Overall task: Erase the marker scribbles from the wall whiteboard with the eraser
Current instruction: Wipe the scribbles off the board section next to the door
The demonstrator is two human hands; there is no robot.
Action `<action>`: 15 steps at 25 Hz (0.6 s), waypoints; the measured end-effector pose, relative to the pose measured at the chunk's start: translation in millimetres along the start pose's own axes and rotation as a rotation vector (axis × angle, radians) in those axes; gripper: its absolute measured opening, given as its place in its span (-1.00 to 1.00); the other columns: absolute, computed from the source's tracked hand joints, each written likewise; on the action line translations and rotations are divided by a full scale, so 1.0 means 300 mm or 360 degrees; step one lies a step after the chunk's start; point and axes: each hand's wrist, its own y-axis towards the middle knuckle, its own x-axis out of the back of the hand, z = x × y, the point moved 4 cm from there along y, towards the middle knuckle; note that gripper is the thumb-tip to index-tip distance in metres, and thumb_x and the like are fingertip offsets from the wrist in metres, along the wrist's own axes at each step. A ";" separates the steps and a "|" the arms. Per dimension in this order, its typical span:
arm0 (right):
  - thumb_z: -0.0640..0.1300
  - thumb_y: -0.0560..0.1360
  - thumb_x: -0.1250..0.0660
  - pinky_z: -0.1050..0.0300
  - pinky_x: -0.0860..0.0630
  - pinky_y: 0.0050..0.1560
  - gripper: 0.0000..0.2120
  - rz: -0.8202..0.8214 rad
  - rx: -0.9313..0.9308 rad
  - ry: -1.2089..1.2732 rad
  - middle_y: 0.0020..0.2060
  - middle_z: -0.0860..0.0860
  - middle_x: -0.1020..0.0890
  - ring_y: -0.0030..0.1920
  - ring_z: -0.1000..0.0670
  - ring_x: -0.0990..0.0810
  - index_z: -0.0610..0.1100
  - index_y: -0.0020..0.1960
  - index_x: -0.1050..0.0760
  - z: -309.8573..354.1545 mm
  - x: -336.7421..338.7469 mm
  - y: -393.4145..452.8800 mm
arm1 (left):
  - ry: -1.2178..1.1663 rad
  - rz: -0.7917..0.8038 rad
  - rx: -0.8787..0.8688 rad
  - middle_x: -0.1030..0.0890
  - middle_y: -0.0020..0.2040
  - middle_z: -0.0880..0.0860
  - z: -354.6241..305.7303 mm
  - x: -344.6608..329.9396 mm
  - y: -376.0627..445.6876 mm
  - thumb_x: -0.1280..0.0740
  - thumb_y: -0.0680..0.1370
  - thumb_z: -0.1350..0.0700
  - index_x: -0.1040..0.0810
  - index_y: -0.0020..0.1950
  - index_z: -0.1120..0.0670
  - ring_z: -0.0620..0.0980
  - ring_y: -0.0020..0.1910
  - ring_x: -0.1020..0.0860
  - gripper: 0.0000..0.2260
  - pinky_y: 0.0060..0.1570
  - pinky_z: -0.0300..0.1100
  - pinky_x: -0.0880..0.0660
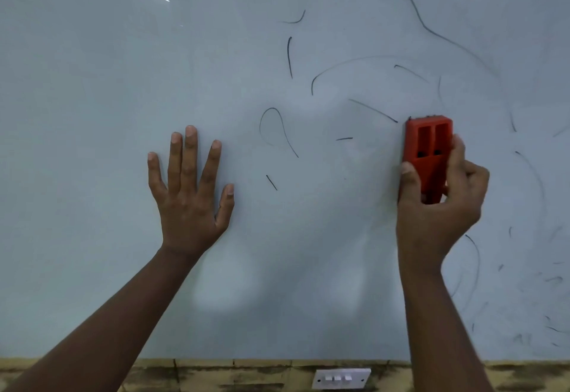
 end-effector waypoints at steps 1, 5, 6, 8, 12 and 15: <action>-0.12 0.51 -0.50 -0.10 -0.59 0.07 -0.36 0.0009 -0.0006 0.0014 0.09 0.05 -0.39 0.13 -0.15 -0.50 -0.03 0.55 -0.40 0.009 -0.004 0.000 | -0.0002 -0.0004 0.0000 -0.09 0.72 0.23 -0.001 -0.002 0.000 -0.16 0.73 -0.07 -0.12 0.75 0.08 0.20 0.73 -0.02 -0.40 0.64 0.35 0.03; -0.16 0.47 -0.54 0.00 -0.50 0.10 -0.43 0.0224 0.0248 -0.0023 0.08 -0.03 -0.48 0.06 -0.07 -0.43 -0.14 0.46 -0.52 0.100 -0.080 -0.126 | 0.0007 -0.0006 0.0009 -0.04 0.74 0.20 -0.004 -0.004 -0.004 -0.15 0.74 -0.08 -0.12 0.75 0.08 0.21 0.73 -0.03 -0.40 0.64 0.35 0.03; -0.17 0.46 -0.55 -0.07 -0.48 0.08 -0.45 0.0345 0.0371 -0.0016 0.06 -0.08 -0.53 0.05 -0.10 -0.45 -0.15 0.43 -0.54 0.131 -0.112 -0.188 | 0.0008 -0.0007 0.0004 -0.03 0.74 0.19 -0.006 -0.003 0.000 -0.16 0.74 -0.08 -0.12 0.75 0.08 0.21 0.73 -0.03 -0.40 0.64 0.35 0.03; -0.17 0.46 -0.56 -0.12 -0.45 0.05 -0.47 0.0593 0.0648 -0.0083 0.08 -0.12 -0.61 0.04 -0.18 -0.55 -0.13 0.41 -0.57 0.183 -0.164 -0.334 | -0.0001 0.0012 0.0011 -0.03 0.74 0.18 -0.006 -0.002 0.002 -0.15 0.73 -0.08 -0.10 0.75 0.07 0.20 0.73 -0.03 -0.39 0.64 0.34 0.03; -0.13 0.48 -0.56 -0.09 -0.47 0.06 -0.47 0.0728 0.0899 -0.0220 0.14 -0.11 -0.66 0.08 -0.16 -0.61 -0.10 0.42 -0.56 0.202 -0.183 -0.426 | 0.0012 0.0036 0.0017 0.02 0.75 0.15 0.000 -0.005 -0.001 -0.14 0.73 -0.12 -0.05 0.76 0.04 0.18 0.74 -0.01 -0.36 0.65 0.32 0.05; -0.10 0.50 -0.52 -0.11 -0.47 0.02 -0.50 0.0687 0.1045 -0.0271 0.12 -0.10 -0.66 0.06 -0.18 -0.61 -0.06 0.43 -0.56 0.238 -0.180 -0.348 | 0.0007 0.0027 0.0009 -0.03 0.75 0.18 0.003 -0.007 -0.003 -0.15 0.73 -0.11 -0.08 0.76 0.05 0.21 0.73 -0.05 -0.37 0.64 0.34 0.03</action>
